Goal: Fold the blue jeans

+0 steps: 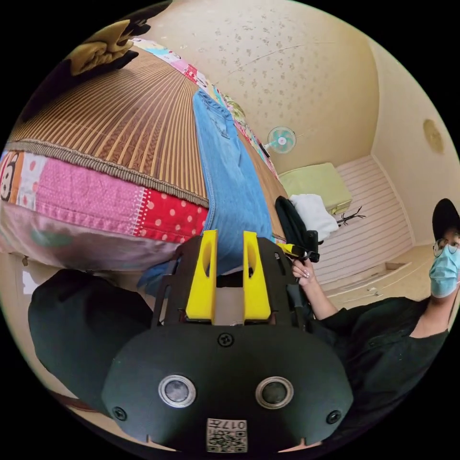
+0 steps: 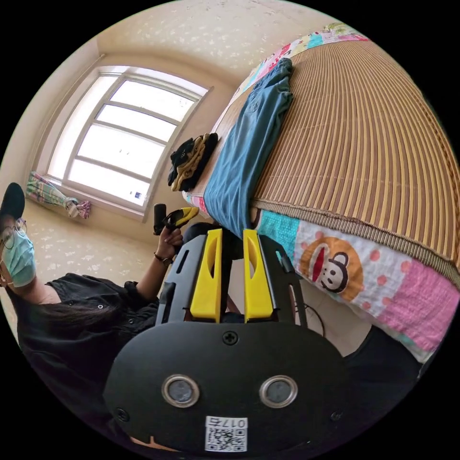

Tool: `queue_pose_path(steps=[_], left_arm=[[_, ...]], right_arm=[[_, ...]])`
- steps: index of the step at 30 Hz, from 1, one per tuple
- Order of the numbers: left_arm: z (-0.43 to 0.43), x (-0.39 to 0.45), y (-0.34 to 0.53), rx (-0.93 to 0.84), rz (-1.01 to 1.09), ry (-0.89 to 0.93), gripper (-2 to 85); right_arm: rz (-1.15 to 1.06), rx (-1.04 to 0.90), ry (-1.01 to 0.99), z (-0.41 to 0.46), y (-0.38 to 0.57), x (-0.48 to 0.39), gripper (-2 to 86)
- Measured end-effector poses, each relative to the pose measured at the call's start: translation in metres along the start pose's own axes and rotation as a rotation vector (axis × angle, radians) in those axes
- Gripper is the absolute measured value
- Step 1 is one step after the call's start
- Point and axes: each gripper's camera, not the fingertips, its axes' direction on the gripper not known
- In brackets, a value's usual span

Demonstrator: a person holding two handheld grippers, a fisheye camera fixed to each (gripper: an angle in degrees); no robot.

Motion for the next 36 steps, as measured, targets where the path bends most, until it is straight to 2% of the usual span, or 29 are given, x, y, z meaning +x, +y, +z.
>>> queue_pose_path(steps=[4, 7, 11, 15, 18, 21, 23, 26, 28, 30, 33, 36], left_arm=[[0.018, 0.007, 0.003, -0.075, 0.069, -0.147, 10.1], [0.024, 0.014, 0.018, -0.075, 0.112, -0.174, 10.9], [0.023, 0.006, 0.026, -0.066, 0.099, -0.159, 11.3], [0.020, -0.005, 0.039, -0.063, 0.060, -0.113, 10.8], [0.031, -0.009, 0.055, -0.124, 0.026, -0.060, 7.8], [0.025, -0.007, 0.067, -0.131, 0.036, -0.092, 4.2], [0.011, -0.003, 0.072, -0.133, 0.063, -0.026, 3.2], [-0.038, 0.027, 0.086, -0.072, 0.202, 0.221, 1.8], [-0.092, 0.076, 0.094, 0.045, 0.360, 0.395, 0.8], [-0.127, 0.125, 0.093, 0.116, 0.492, 0.488, 0.4], [-0.179, 0.218, 0.084, 0.231, 0.732, 0.552, 0.1], [-0.213, 0.290, 0.061, 0.344, 0.853, 0.578, 0.0]], right_arm=[[0.005, 0.036, 0.005, 0.022, 0.002, 0.003, 9.2], [0.000, 0.035, -0.013, 0.034, 0.016, 0.001, 9.1], [-0.004, 0.072, -0.003, 0.034, 0.035, 0.005, 8.5], [0.013, 0.054, -0.110, 0.053, 0.040, 0.018, 7.1], [-0.018, 0.021, -0.073, 0.068, 0.051, 0.013, 4.8], [-0.025, 0.035, -0.144, 0.067, 0.075, 0.020, 3.7], [-0.030, 0.057, -0.195, 0.058, 0.093, 0.022, 3.3], [-0.133, 0.125, -0.307, 0.019, 0.124, 0.000, 2.9], [-0.256, 0.194, -0.428, -0.023, 0.146, -0.037, 2.7], [-0.361, 0.264, -0.465, -0.059, 0.160, -0.082, 2.5], [-0.606, 0.365, -0.412, -0.114, 0.175, -0.176, 2.3], [-0.725, 0.441, -0.363, -0.160, 0.169, -0.244, 2.1]])
